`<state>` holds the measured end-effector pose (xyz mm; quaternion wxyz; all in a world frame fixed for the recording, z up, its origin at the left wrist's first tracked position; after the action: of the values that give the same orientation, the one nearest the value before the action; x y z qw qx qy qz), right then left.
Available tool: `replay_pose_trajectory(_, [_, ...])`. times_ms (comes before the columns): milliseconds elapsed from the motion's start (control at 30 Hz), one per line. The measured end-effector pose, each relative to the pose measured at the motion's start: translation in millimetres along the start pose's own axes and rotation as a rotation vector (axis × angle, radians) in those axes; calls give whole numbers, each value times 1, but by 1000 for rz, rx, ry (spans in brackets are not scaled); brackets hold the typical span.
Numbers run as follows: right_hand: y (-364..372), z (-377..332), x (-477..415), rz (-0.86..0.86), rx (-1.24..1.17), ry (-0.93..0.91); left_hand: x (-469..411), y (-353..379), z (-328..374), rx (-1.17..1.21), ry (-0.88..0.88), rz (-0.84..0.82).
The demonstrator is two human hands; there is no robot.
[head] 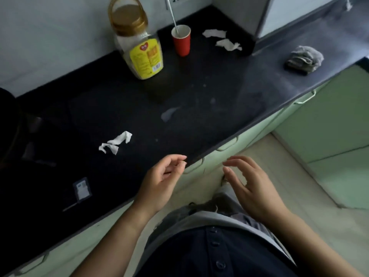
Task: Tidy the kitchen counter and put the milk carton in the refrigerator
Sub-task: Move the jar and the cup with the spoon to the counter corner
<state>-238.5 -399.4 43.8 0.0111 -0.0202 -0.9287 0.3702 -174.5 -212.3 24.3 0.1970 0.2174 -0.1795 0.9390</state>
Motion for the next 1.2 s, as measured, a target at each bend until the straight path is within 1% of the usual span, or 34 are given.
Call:
replay_pose_trajectory(133, [-5, 4, -75, -86, -19, -91, -50, -22, 24, 49, -12, 123])
replay_pose_trajectory(233, [-12, 8, -139, -169, -21, -145, -104, -47, 37, 20, -60, 237])
replay_pose_trajectory(333, [-19, 11, -204, -212, 4, -209, -165, -75, 37, -75, -164, 335])
replay_pose_trajectory(400, [-22, 16, -247, -215, 19, -246, -205, -96, 37, -160, -203, 410])
replay_pose_trajectory(467, [-25, 21, -286, -216, 23, -273, -237, -117, 38, -289, -230, 501])
replay_pose_trajectory(533, [-24, 24, -321, -234, 36, -309, -260, -132, 39, -446, -280, 558])
replay_pose_trajectory(633, [-19, 28, -369, -250, 73, -343, -283, -143, 37, -650, -371, 596])
replay_pose_trajectory(733, [-14, 25, -415, -209, 118, -383, -296, -139, 38, -737, -360, 653])
replay_pose_trajectory(800, [-12, 24, -441, -160, 163, -397, -303, -129, 37, -783, -331, 663])
replay_pose_trajectory(1000, [-16, 37, -498, -9, 221, -375, -312, -104, 15, -809, -378, 597])
replay_pose_trajectory(1100, [-13, 45, -514, -19, 240, -347, -311, -103, 14, -813, -362, 621])
replay_pose_trajectory(1200, [-1, 49, -525, -75, 241, -314, -312, -103, 13, -816, -375, 618])
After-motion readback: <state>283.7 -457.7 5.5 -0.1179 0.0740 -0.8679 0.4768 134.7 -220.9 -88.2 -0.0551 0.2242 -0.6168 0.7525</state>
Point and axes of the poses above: each hand's wrist, its own x-axis away from the middle knuckle, its own y-axis out of the palm, z = x × y, the point moved 9 cm from there along -x, towards the middle knuckle, and after that the axes turned 11 degrees about -y, right-handed, at the moved point
